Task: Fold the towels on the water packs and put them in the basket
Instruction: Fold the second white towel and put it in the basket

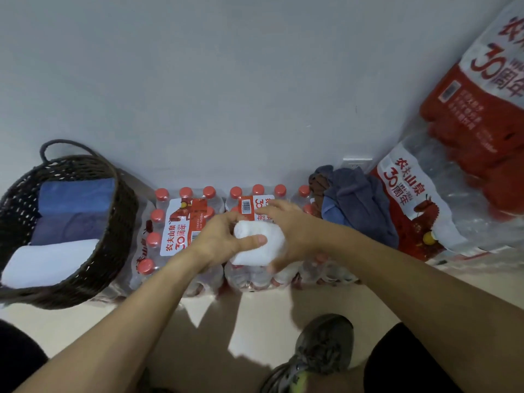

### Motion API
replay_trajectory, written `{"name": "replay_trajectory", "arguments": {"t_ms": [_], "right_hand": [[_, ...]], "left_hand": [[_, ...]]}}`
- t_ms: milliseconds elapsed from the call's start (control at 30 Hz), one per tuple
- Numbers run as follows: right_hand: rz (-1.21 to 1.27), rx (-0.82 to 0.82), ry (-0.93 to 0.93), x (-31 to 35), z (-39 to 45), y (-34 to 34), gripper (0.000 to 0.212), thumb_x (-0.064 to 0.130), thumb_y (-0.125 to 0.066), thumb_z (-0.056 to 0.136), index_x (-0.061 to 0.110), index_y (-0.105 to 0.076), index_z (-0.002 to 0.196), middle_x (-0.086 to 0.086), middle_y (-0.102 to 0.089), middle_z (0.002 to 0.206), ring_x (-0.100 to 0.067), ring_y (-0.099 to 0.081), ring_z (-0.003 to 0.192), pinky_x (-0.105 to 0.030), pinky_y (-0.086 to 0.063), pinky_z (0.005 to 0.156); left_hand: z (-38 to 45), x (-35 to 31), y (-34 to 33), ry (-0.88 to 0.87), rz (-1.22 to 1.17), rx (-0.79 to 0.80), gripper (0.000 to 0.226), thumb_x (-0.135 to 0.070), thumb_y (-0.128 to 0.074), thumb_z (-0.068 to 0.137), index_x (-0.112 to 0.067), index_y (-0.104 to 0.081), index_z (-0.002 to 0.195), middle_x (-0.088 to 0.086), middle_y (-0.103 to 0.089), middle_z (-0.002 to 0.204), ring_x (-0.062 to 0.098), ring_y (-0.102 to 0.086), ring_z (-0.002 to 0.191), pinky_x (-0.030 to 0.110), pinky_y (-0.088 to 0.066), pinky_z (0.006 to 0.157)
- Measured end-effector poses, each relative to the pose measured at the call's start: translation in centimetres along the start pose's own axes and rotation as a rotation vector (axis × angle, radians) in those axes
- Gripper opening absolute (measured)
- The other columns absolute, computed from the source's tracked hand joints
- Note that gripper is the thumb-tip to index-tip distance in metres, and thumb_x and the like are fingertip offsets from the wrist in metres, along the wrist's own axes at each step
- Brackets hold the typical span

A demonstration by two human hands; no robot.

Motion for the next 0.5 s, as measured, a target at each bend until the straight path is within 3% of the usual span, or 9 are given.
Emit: {"name": "replay_trajectory", "arguments": {"t_ms": [67,133,200,267,400,500], "right_hand": [[0.137,-0.063,0.118,1.5,-0.4,0.5,0.108,0.055,-0.088,0.049,0.041,-0.03,0.139,0.013,-0.039,0.139,-0.014,-0.038,0.126,-0.041,-0.038,0.108],[0.344,-0.062,0.147,2.3,-0.8,1.3,0.096,0.054,-0.09,0.049,0.044,-0.04,0.131,0.023,-0.052,0.125,-0.004,-0.052,0.114,-0.035,-0.05,0.097],[0.413,-0.07,0.18,2.9,-1.2,2.2,0.075,0.056,-0.087,0.053,0.046,-0.053,0.119,0.025,-0.063,0.108,0.004,-0.061,0.099,-0.024,-0.054,0.08],[0.473,-0.067,0.165,3.7,-1.4,2.7,0.057,0.061,-0.081,0.057,0.044,-0.062,0.107,0.025,-0.067,0.097,0.006,-0.064,0.088,-0.022,-0.052,0.071],[0.386,-0.027,0.235,6.8,-1.1,1.8,0.046,0.061,-0.07,0.074,0.036,-0.057,0.111,0.016,-0.065,0.102,-0.003,-0.062,0.092,-0.027,-0.051,0.079],[0.343,-0.034,0.319,9.8,-1.0,0.3,0.034,0.056,-0.065,0.084,0.034,-0.053,0.108,0.013,-0.063,0.094,-0.005,-0.06,0.084,-0.022,-0.049,0.072]], "left_hand": [[-0.6,-2.0,0.4,-0.139,0.031,0.118,0.039,-0.022,-0.088,0.07,-0.019,-0.068,0.104,-0.003,-0.073,0.099,0.013,-0.07,0.093,0.025,-0.057,0.073],[-1.3,-3.9,1.1,-0.239,0.046,0.168,0.035,-0.019,-0.087,0.072,-0.021,-0.071,0.102,-0.006,-0.074,0.098,0.009,-0.07,0.092,0.018,-0.054,0.073],[-1.9,-5.3,2.7,-0.277,0.027,0.151,0.034,-0.02,-0.086,0.072,-0.021,-0.072,0.103,-0.005,-0.075,0.1,0.01,-0.071,0.095,0.02,-0.055,0.077],[-2.5,-5.9,4.8,-0.29,0.03,0.134,0.035,-0.024,-0.086,0.07,-0.019,-0.072,0.102,-0.002,-0.076,0.099,0.014,-0.072,0.095,0.024,-0.057,0.079],[-4.1,-5.6,8.9,-0.285,0.113,0.176,0.033,-0.019,-0.086,0.07,-0.014,-0.071,0.099,0.003,-0.076,0.094,0.017,-0.072,0.087,0.025,-0.057,0.075],[-5.3,-4.6,11.9,-0.24,0.2,0.312,0.032,-0.015,-0.085,0.072,-0.011,-0.067,0.099,0.006,-0.075,0.092,0.021,-0.071,0.082,0.031,-0.057,0.072]]}}
Point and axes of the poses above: each hand's wrist, its own z-axis towards the middle knuckle, its own y-axis out of the back of the hand, x = y × z, the point moved 2 cm from there along z, towards the middle knuckle
